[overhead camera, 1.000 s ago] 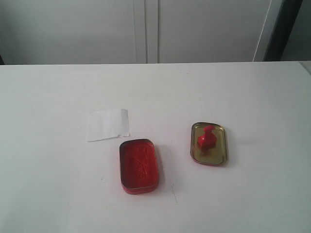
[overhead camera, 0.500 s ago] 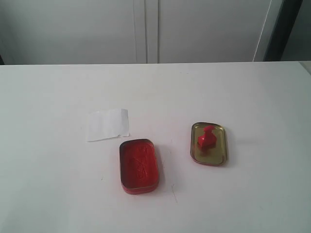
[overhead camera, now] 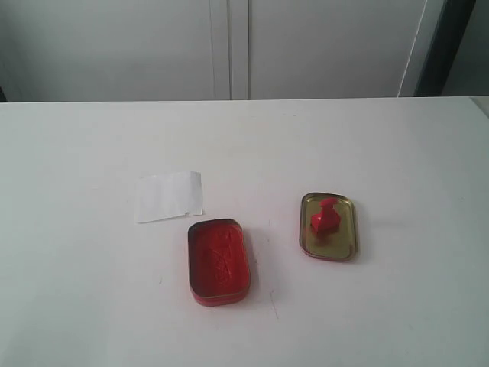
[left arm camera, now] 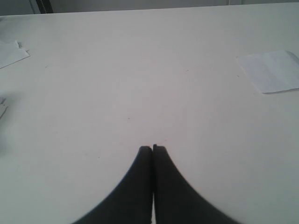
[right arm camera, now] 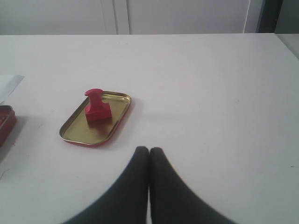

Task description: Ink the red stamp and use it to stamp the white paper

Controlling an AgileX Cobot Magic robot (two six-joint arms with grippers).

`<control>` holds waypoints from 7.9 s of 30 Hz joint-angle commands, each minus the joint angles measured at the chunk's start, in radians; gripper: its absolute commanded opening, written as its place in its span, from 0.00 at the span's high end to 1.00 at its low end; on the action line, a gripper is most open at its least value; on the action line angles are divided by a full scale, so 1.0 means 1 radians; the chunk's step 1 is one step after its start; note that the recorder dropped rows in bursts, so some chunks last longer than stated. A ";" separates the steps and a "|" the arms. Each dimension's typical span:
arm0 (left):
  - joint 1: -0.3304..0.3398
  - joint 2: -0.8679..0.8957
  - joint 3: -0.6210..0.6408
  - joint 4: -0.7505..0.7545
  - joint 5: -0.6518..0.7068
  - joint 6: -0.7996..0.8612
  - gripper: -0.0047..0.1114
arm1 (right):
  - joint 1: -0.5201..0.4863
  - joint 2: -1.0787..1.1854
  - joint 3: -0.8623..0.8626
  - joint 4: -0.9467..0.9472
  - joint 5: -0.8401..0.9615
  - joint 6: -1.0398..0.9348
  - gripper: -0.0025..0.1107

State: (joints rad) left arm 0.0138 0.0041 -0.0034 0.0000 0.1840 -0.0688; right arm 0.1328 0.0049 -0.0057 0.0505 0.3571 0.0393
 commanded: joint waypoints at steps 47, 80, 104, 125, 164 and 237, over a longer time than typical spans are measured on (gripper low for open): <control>-0.002 -0.004 0.003 0.000 -0.290 -0.006 0.96 | -0.006 -0.005 0.006 0.001 -0.015 -0.002 0.98; -0.002 0.601 -0.592 0.000 0.330 -0.001 0.96 | -0.006 -0.005 0.006 0.001 -0.015 -0.002 0.98; -0.004 1.250 -1.019 -0.163 0.684 0.235 0.96 | -0.006 -0.005 0.006 0.001 -0.015 -0.002 0.98; -0.231 1.727 -1.464 -0.198 0.884 0.311 0.96 | -0.006 -0.005 0.006 0.001 -0.015 -0.002 0.98; -0.789 2.358 -2.349 -0.284 0.851 0.578 0.96 | -0.006 -0.005 0.006 0.001 -0.015 -0.002 0.98; -0.822 2.501 -2.354 -0.329 0.639 0.718 0.96 | -0.006 -0.005 0.006 0.001 -0.015 -0.002 0.98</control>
State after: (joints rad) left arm -0.8041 2.5232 -2.3498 -0.3201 0.8112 0.6555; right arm 0.1328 0.0049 -0.0057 0.0505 0.3571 0.0393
